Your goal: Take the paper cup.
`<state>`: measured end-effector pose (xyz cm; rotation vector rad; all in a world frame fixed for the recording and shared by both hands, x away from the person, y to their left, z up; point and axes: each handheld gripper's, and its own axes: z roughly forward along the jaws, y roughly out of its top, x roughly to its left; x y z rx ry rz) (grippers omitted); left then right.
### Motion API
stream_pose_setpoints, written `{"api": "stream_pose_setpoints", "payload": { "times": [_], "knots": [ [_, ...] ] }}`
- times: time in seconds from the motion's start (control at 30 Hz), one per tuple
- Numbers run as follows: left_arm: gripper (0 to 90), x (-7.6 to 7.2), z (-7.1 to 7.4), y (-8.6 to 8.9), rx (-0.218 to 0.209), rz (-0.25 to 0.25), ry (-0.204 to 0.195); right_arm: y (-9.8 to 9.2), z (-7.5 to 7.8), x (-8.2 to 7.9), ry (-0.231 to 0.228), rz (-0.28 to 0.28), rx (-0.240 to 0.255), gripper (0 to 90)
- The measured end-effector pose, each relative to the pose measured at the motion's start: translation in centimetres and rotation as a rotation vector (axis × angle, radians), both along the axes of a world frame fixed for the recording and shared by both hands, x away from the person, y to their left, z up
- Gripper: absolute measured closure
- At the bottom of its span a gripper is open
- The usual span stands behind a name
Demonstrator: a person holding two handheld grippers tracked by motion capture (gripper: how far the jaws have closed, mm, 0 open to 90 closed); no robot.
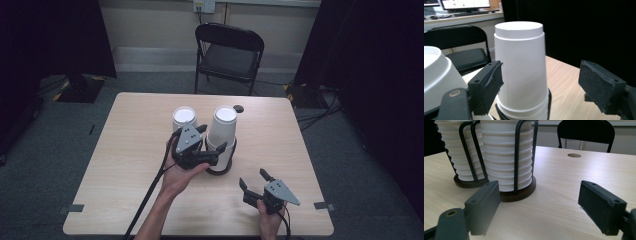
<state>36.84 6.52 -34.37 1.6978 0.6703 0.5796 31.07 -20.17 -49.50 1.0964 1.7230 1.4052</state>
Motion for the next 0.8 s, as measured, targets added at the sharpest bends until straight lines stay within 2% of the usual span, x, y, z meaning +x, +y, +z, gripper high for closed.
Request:
{"api": "stream_pose_setpoints", "payload": {
  "times": [0.07,0.17,0.33,0.5,0.57,0.8],
  "knots": [
    [19.2,0.3,0.1,-0.1,0.003,-0.002,0.013,0.0,0.0,0.0,0.0,0.001,0.0,17.0],
    [19.3,0.8,0.3,-0.5,0.028,0.013,0.013,0.0,0.0,0.0,-0.001,0.001,0.0,17.0],
    [21.7,1.2,0.7,-0.9,0.046,0.005,0.02,0.0,0.0,0.0,0.001,0.004,0.001,17.0],
    [21.3,1.7,1.2,-1.4,0.064,0.028,0.012,0.0,0.0,0.0,0.001,0.009,0.003,17.0],
    [21.0,1.8,1.4,-1.5,0.084,0.036,0.009,-0.1,0.0,0.0,0.0,0.009,0.004,17.0],
    [20.0,2.2,2.1,-1.9,0.09,0.028,0.02,-0.1,0.0,0.0,-0.001,0.011,0.005,17.0]
  ]
}}
